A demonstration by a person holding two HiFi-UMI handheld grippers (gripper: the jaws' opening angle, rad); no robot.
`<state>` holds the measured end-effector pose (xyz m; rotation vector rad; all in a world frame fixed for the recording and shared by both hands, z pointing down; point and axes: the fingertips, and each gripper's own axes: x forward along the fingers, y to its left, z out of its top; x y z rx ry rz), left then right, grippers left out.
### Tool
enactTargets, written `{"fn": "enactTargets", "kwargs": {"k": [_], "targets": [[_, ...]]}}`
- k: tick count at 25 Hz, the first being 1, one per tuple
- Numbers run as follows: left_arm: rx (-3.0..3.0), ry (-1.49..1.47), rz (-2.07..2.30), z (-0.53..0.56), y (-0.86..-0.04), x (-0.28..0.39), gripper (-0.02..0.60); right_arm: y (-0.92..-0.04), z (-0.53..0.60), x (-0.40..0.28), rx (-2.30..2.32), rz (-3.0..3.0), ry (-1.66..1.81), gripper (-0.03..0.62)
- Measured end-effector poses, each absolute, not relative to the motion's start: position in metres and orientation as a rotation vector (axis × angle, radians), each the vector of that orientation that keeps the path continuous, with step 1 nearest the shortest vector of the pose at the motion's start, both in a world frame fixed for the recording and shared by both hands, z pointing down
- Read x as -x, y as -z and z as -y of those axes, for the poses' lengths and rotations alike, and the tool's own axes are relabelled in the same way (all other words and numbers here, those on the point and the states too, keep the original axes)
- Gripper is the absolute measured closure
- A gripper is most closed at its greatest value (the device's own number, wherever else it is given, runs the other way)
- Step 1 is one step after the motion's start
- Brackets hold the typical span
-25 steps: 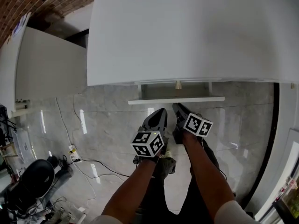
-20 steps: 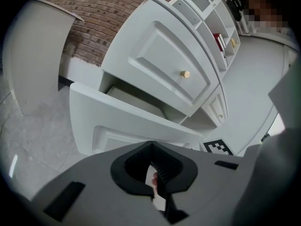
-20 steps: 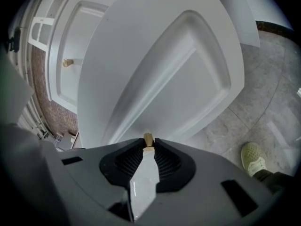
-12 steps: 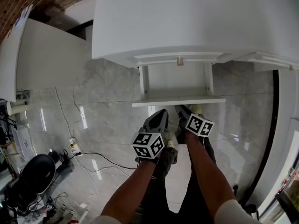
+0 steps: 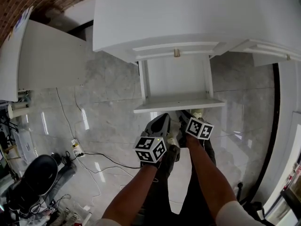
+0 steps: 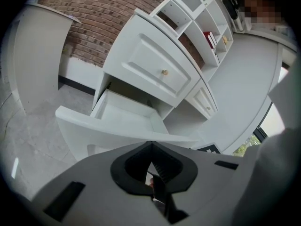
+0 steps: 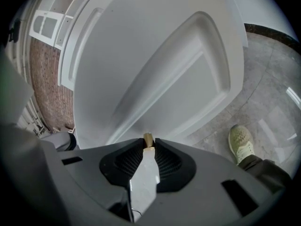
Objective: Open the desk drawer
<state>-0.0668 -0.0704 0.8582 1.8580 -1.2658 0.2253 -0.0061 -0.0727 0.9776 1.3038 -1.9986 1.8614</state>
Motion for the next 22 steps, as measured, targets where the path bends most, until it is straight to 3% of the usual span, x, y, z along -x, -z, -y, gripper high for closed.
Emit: {"fn": "enactTargets", "kwargs": {"k": [22], "targets": [[-1.876, -0.253, 1.254, 0.047, -0.84, 0.057, 0.569, -0.98, 0.032, 0.0, -1.258, 1.948, -1.851, 0.517]]}}
